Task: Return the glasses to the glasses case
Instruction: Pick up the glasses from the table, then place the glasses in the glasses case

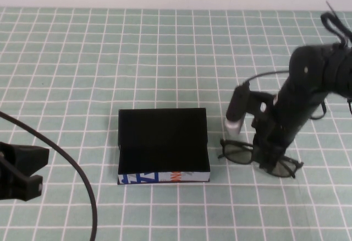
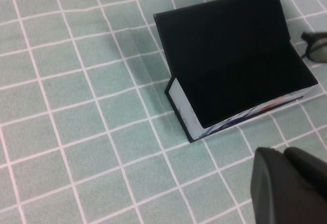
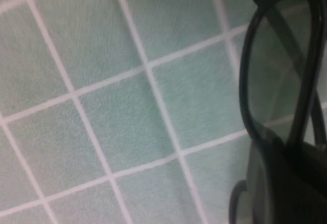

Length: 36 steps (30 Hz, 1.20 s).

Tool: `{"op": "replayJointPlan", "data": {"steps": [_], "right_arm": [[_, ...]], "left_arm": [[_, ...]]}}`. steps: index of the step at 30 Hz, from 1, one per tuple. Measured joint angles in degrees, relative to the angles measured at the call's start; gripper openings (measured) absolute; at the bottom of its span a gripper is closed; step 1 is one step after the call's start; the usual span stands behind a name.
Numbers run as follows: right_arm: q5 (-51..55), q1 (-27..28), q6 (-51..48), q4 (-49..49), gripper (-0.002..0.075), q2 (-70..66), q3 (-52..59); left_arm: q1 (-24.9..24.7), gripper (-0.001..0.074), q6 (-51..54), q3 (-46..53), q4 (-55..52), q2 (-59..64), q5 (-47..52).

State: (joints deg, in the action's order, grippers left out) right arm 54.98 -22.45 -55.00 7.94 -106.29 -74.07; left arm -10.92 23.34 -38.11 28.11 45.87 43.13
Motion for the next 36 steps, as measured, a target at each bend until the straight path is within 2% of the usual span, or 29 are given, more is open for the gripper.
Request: {"op": "replayJointPlan", "data": {"steps": [9,13,16,26,36], "right_arm": [[13.5,0.0,0.0,0.6,0.0013,-0.2,-15.6],[14.5,-0.3,-1.0,6.9,0.0013,-0.2,-21.8],[14.7,-2.4,-1.5,8.4,0.0013,-0.2,-24.2],[15.3,-14.6,-2.9,7.6,0.0013,-7.6,-30.0],[15.3,-16.5,-5.5,7.2,0.0013,-13.8,-31.5]], "left_arm": [[0.0,-0.0002,1.0,0.0,0.0,0.0,0.1],[0.0,-0.0002,1.1,0.0,0.0,0.0,0.1],[0.0,-0.0002,1.1,0.0,0.0,0.0,0.1],[0.0,-0.0002,1.1,0.0,-0.1,0.0,0.1],[0.0,-0.0002,1.1,0.0,-0.1,0.0,0.4]]}}
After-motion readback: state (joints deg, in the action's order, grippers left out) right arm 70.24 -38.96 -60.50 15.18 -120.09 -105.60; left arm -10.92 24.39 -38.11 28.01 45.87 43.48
